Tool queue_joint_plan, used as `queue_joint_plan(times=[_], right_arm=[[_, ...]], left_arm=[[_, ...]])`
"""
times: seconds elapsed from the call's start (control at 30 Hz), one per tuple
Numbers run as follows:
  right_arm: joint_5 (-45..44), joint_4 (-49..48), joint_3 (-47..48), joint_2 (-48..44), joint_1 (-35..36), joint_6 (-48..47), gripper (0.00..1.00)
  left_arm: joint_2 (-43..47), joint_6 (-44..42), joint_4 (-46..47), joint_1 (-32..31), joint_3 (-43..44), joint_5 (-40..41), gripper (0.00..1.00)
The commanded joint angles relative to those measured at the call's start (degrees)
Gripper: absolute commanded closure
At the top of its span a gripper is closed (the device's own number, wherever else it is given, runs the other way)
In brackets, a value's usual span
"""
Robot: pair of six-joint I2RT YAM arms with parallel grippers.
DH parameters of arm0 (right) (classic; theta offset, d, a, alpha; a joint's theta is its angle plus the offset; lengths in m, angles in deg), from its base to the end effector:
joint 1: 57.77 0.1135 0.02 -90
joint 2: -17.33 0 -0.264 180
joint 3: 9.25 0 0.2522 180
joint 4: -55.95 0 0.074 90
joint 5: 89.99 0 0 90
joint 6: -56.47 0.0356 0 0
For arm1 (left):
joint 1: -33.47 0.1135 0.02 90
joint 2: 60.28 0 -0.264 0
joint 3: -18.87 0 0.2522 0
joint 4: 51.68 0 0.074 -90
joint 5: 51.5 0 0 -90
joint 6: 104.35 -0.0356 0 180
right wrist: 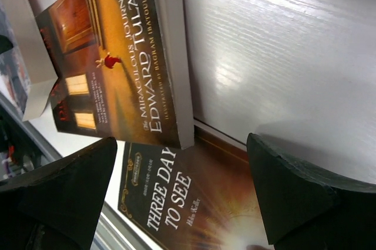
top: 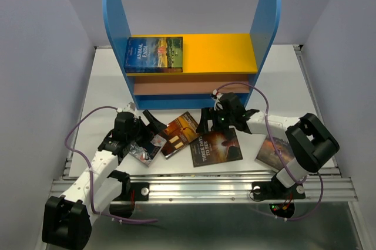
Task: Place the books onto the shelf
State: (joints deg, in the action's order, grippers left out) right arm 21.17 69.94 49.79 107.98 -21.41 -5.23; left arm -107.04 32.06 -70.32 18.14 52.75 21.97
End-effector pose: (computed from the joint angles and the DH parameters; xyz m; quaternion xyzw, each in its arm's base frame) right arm 0.2443 0.1958 0.1687 -0.1332 0.9030 0.3423 0.2229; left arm 0.1682 -0.0566 0.1931 -0.1637 0.8508 -0.3557 0.3506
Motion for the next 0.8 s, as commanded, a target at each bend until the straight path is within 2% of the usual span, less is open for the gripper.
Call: queue_joint_plan(times=[0.0,0.4,0.6,0.77], right_arm=[[-4.29,-3.92,-1.77,0.23,1.26,-0.43,0.02],[-2.89,-10.51,-3.09,2.86,3.81,2.82,0.04],[-1.13,-14.72,-6.25,0.93,4.86,7.21,0.15],[-2.09,-18.50,-7.48,0.66,6.00,9.67,0.19]], left_arm=[[0.80,-0.27,2.16,-0.22,-0.78,0.54,0.01],[0.80,0.34,2.78,-0.22,-2.28,0.80,0.01],[1.32,0.61,2.78,-0.31,-3.15,0.98,0.01],[1.32,0.70,2.86,-0.40,-3.86,1.15,0.01]])
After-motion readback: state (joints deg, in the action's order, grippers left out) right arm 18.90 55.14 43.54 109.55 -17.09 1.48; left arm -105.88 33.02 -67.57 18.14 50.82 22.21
